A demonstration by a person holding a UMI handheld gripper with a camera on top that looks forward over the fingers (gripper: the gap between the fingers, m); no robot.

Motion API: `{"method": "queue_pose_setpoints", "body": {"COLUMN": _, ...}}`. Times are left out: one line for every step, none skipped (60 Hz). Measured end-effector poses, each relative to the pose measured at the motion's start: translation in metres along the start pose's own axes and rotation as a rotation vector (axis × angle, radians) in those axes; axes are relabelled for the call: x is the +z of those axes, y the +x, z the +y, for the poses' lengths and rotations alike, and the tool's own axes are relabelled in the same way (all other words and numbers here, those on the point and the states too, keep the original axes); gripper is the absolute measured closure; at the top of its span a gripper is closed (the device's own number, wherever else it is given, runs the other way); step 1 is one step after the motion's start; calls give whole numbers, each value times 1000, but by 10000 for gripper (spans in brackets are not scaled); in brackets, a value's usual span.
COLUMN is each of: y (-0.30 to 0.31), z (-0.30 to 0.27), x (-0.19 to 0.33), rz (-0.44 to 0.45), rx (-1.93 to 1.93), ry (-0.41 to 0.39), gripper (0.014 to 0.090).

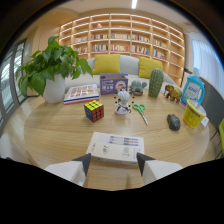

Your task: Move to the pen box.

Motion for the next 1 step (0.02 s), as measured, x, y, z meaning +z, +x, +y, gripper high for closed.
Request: {"method": "queue_pose_setpoints", "body": {"y": 0, "z": 0, "x": 0, "rz": 0, "rx": 0, "ry": -1, "gripper": 183}}
